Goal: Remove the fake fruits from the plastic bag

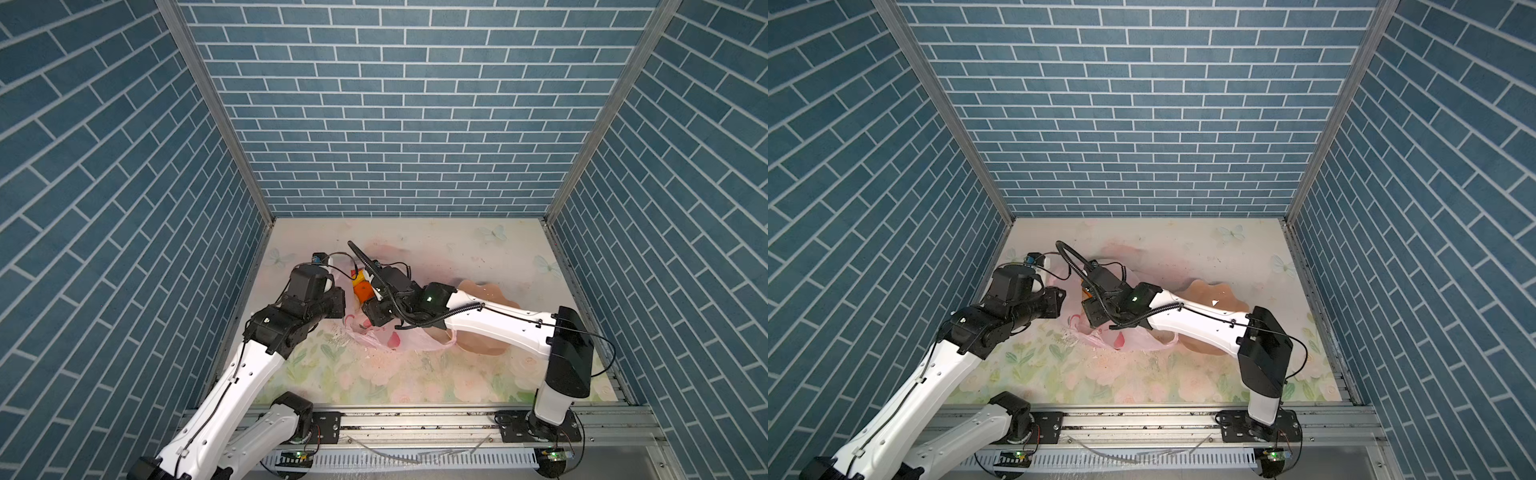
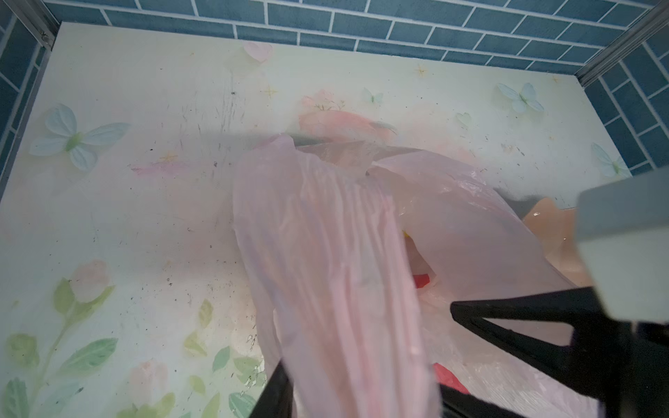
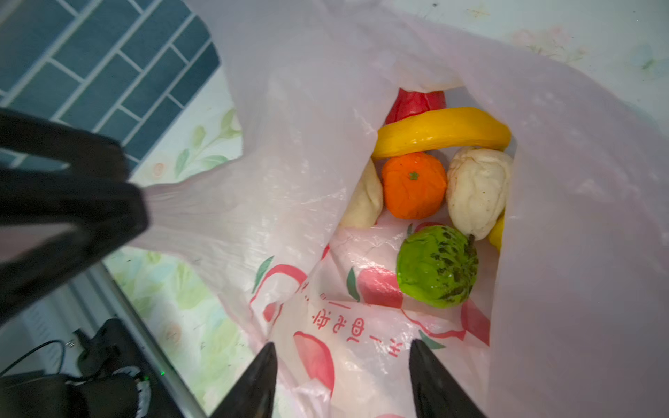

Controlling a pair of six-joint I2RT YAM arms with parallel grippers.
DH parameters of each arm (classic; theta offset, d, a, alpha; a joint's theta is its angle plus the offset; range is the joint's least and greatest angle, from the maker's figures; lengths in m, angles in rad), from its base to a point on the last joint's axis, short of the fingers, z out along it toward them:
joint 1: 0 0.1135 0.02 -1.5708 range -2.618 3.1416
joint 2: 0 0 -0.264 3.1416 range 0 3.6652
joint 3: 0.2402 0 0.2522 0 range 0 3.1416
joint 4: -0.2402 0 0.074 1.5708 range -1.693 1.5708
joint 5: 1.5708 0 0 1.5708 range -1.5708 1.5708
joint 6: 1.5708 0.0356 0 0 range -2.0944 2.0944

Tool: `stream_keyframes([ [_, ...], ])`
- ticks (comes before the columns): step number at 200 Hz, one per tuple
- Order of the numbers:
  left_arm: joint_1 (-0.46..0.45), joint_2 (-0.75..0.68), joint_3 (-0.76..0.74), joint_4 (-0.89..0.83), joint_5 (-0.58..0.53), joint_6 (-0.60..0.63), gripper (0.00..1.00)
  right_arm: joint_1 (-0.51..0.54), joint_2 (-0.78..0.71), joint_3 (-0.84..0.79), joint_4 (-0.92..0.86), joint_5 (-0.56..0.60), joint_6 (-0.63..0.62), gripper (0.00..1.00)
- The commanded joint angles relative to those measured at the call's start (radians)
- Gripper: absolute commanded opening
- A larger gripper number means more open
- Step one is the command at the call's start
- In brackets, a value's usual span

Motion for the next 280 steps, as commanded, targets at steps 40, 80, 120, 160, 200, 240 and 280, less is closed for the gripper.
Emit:
stream_keyframes([
  [40,0.001,-0.026,-0.039,0.013,0.005,0.026,0.33,-0.061,0.129,0.034,0.006,0.071,0.098,0.76],
  [80,0.001,-0.041,-0.056,0.017,0.017,0.023,0.32,-0.115,0.191,0.062,0.015,0.033,0.097,0.82],
  [120,0.001,-0.042,-0.063,0.014,0.025,0.021,0.32,-0.148,0.25,0.098,0.034,-0.034,0.09,0.83],
  [160,0.001,-0.036,-0.07,0.013,0.033,0.016,0.31,-0.153,0.303,0.143,0.038,-0.073,0.089,0.83],
  [200,0.0,-0.043,-0.089,-0.006,0.03,0.008,0.3,-0.154,0.332,0.146,0.045,-0.093,0.1,0.82],
  [240,0.001,-0.079,-0.135,-0.01,0.034,-0.025,0.3,-0.154,0.344,0.134,0.052,-0.101,0.108,0.81],
  [280,0.001,-0.115,-0.183,-0.012,0.043,-0.062,0.29,-0.153,0.355,0.129,0.056,-0.104,0.111,0.8],
])
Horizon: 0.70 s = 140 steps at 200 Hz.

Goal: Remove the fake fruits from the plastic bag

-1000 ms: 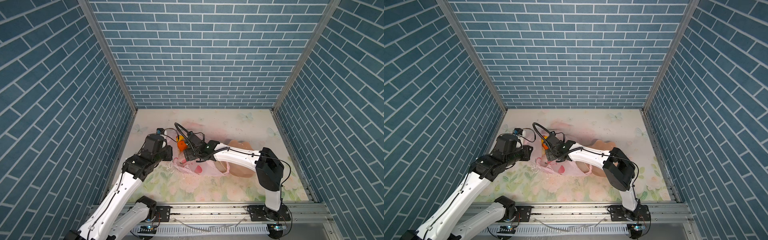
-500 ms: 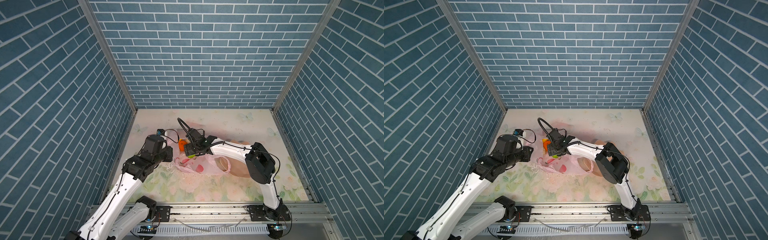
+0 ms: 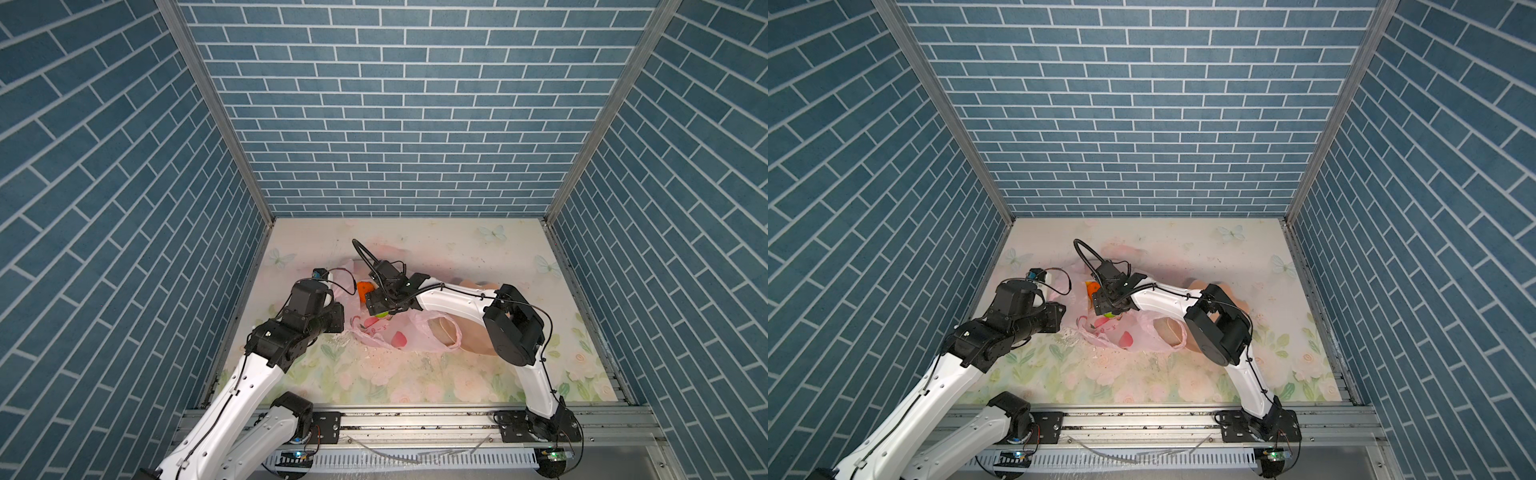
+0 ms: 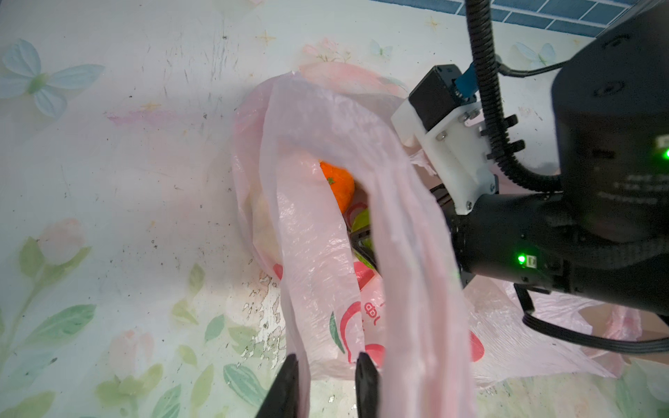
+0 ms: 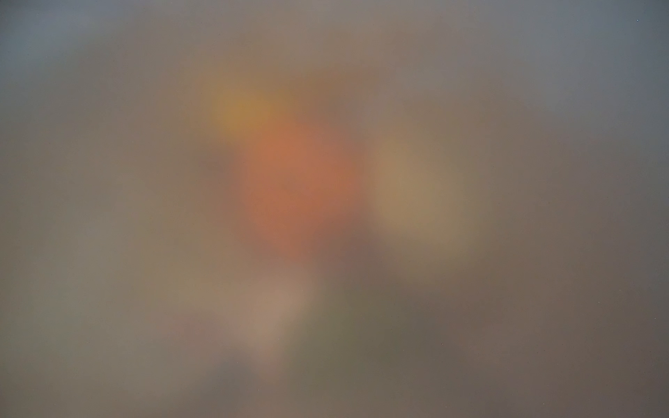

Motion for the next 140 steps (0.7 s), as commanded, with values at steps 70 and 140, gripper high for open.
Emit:
stream_keyframes([
  [70,0.001,-0.07,-0.075,-0.027,0.007,-0.065,0.29,0.001,0.057,0.031,0.017,-0.015,0.039,0.82],
  [140,0.0,-0.087,-0.091,-0.028,0.0,-0.075,0.28,0.001,0.084,0.049,0.013,-0.016,0.034,0.66],
])
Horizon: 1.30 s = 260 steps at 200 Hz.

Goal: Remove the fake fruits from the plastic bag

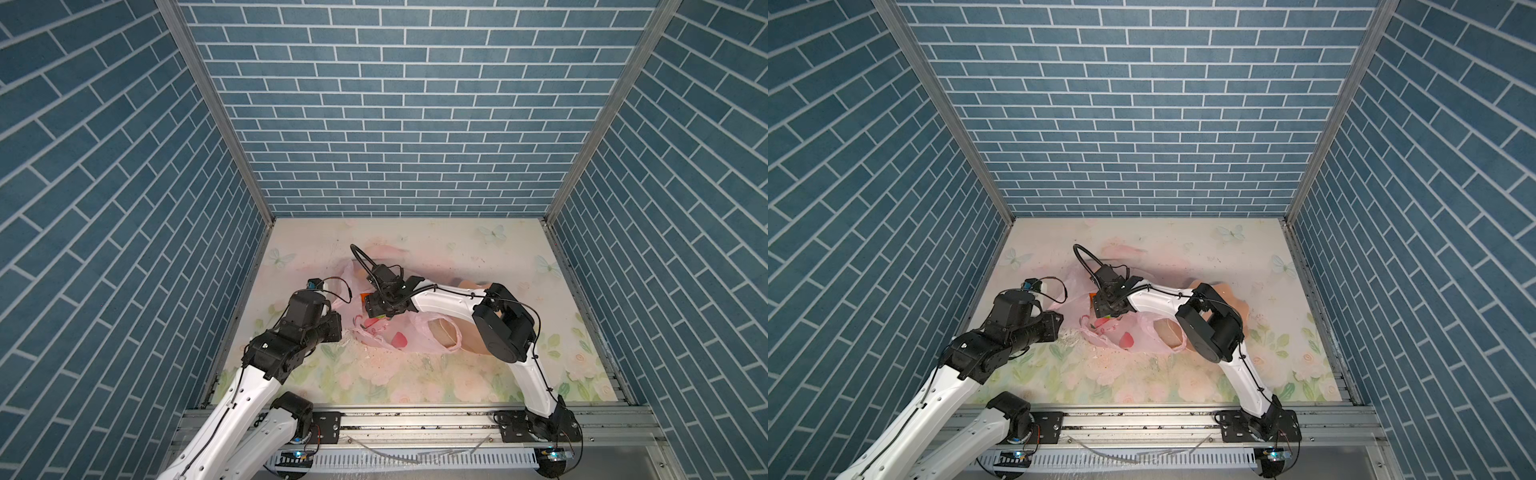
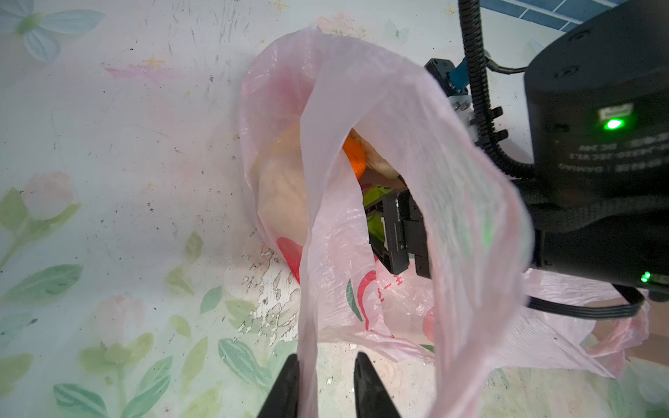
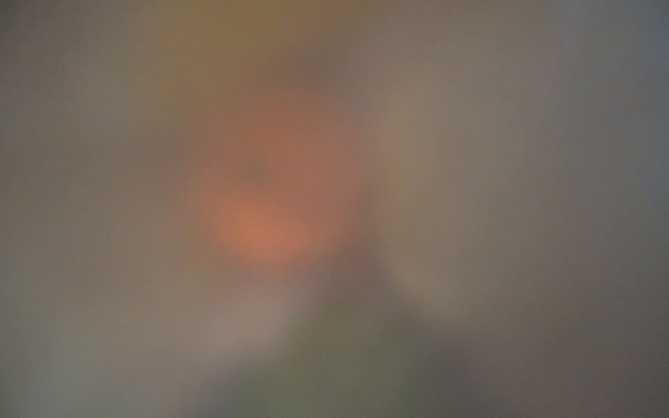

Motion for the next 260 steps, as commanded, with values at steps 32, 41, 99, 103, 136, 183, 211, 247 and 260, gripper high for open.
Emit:
stream_keyframes([
  [32,0.001,-0.018,-0.019,-0.014,-0.013,-0.014,0.28,0.001,-0.033,0.011,-0.009,0.004,0.007,0.53],
  [41,0.001,-0.022,-0.026,-0.01,-0.017,-0.015,0.28,0.0,-0.044,0.004,-0.009,0.004,0.003,0.48],
  [99,0.001,-0.056,-0.036,-0.019,-0.058,-0.03,0.28,0.03,-0.154,-0.062,-0.041,-0.007,-0.022,0.31],
  [103,0.001,-0.059,-0.036,-0.019,-0.06,-0.03,0.28,0.035,-0.164,-0.064,-0.048,-0.005,-0.027,0.31],
  [136,0.001,-0.063,-0.06,-0.013,-0.058,-0.031,0.28,0.072,-0.249,-0.09,-0.108,0.007,-0.048,0.28],
  [183,0.003,-0.085,-0.066,-0.02,-0.059,-0.032,0.28,0.077,-0.386,-0.174,-0.155,0.022,-0.042,0.26],
  [211,0.001,-0.092,-0.065,-0.021,-0.063,-0.032,0.29,0.072,-0.479,-0.211,-0.229,0.087,-0.06,0.26],
  [247,0.002,-0.091,-0.068,-0.021,-0.059,-0.033,0.29,0.017,-0.639,-0.318,-0.254,0.124,-0.039,0.26],
  [260,0.002,-0.092,-0.068,-0.02,-0.059,-0.033,0.29,-0.014,-0.698,-0.365,-0.262,0.142,-0.035,0.26],
])
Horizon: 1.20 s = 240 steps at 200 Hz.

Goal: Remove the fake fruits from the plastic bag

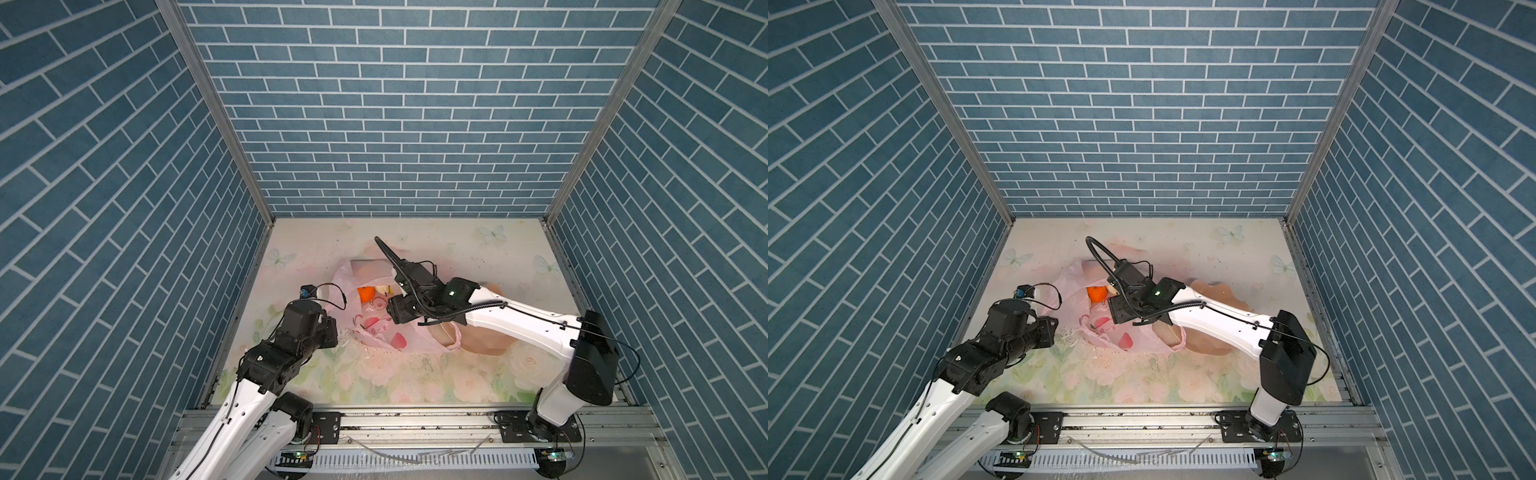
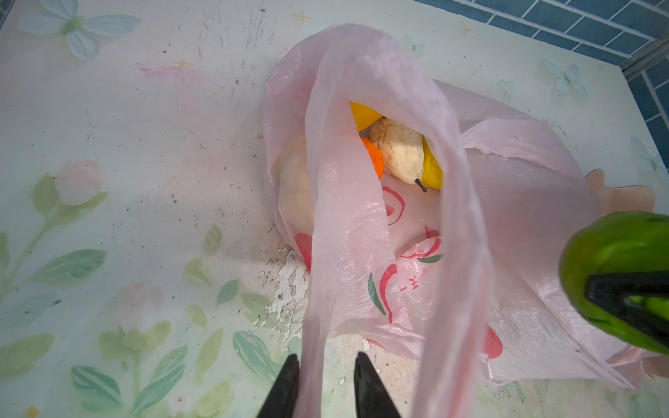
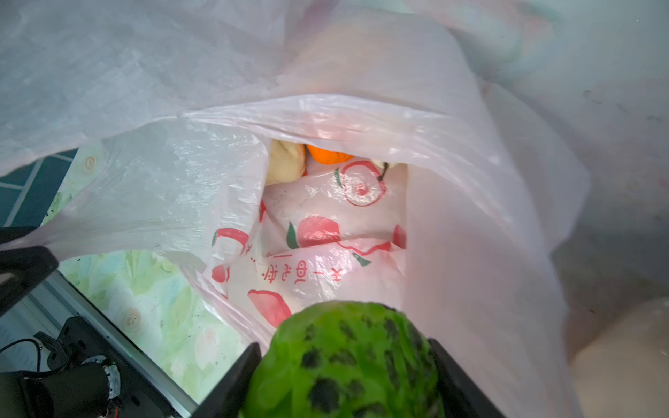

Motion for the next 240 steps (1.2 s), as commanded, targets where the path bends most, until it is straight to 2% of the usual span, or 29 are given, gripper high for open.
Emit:
stream_keyframes([
  [1,0.002,-0.005,-0.011,-0.014,-0.009,-0.008,0.29,-0.057,-0.118,-0.083,-0.058,0.069,0.0,0.26],
  [44,0.002,-0.006,-0.014,-0.011,-0.006,-0.007,0.29,-0.191,-0.306,-0.201,-0.112,0.143,0.006,0.25],
  [99,0.002,-0.005,-0.014,-0.013,-0.006,-0.008,0.29,-0.369,-0.405,-0.375,-0.088,0.136,0.033,0.26],
  [149,0.003,0.0,-0.014,-0.012,-0.005,-0.008,0.29,-0.47,-0.374,-0.503,-0.017,0.084,0.056,0.25],
  [205,0.002,0.007,-0.011,-0.016,-0.008,-0.008,0.29,-0.513,-0.275,-0.559,0.06,0.044,0.058,0.26],
  [240,0.004,0.013,-0.011,-0.015,-0.004,-0.008,0.28,-0.53,-0.225,-0.58,0.098,0.024,0.059,0.3],
])
